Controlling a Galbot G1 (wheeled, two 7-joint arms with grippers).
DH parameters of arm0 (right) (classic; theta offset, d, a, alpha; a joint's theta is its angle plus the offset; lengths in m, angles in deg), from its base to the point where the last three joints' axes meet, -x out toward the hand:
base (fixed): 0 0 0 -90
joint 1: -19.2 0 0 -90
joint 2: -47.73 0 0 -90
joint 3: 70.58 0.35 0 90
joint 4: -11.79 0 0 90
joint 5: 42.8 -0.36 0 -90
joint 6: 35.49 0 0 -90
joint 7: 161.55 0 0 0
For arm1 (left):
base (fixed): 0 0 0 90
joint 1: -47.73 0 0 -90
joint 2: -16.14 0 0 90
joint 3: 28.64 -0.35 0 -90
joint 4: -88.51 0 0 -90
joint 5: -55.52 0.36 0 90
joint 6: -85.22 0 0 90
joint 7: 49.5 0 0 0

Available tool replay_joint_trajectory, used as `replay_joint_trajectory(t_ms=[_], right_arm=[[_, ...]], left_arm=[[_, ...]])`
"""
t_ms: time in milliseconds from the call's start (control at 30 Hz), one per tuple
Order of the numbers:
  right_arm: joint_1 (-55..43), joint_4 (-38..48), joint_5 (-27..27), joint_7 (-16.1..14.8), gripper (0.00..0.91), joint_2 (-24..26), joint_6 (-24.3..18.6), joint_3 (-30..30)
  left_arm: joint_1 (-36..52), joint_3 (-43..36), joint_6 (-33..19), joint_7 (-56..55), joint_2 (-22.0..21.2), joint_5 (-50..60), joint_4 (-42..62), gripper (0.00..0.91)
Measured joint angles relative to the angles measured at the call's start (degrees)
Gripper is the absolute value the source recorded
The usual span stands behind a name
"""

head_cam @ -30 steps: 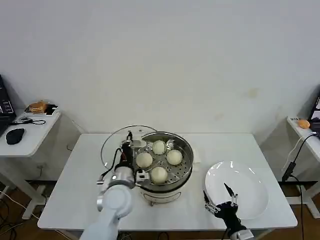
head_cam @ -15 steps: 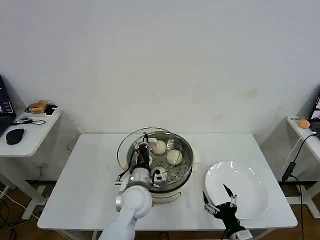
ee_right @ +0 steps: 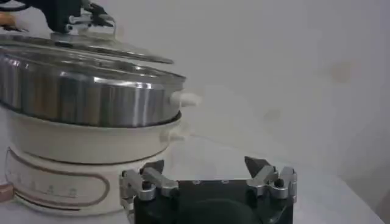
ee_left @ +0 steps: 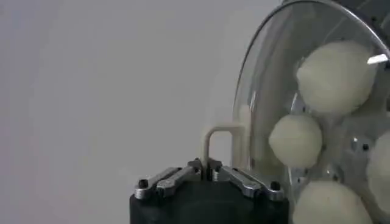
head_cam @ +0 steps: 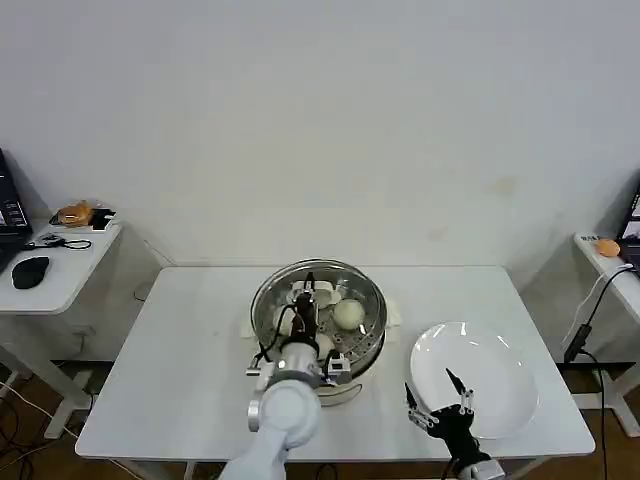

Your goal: Take steamed baozi put them in steamer then cover it.

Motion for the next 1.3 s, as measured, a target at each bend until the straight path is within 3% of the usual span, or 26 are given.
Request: replay_joint_trajectory(t_ms=[767, 800, 833, 1300], right_arm=[[0.21, -0.05, -0.26, -0.16, 0.907, 0.05, -0.09, -0.01], [0.22, -0.05, -0.26, -0.17, 0.907, 0.05, -0.09, -0.01], [0.22, -0.05, -0.26, -0.17, 0.907, 0.05, -0.09, -0.01], [0.24, -0.05, -0.16, -0.21, 0.907, -0.08, -0.09, -0.37]], left_arm=[[0.13, -0.25, -0.96, -0.54, -0.75, 2.63, 2.64, 0.000], [0.12, -0.15, -1.06, -0.54, -0.77, 2.74, 2.63, 0.625], [0.08, -0.07, -1.16, -0.55, -0.85, 2.81, 2.63, 0.907], [-1.47, -0.10, -1.55, -1.21, -0.32, 1.71, 0.14, 0.907]])
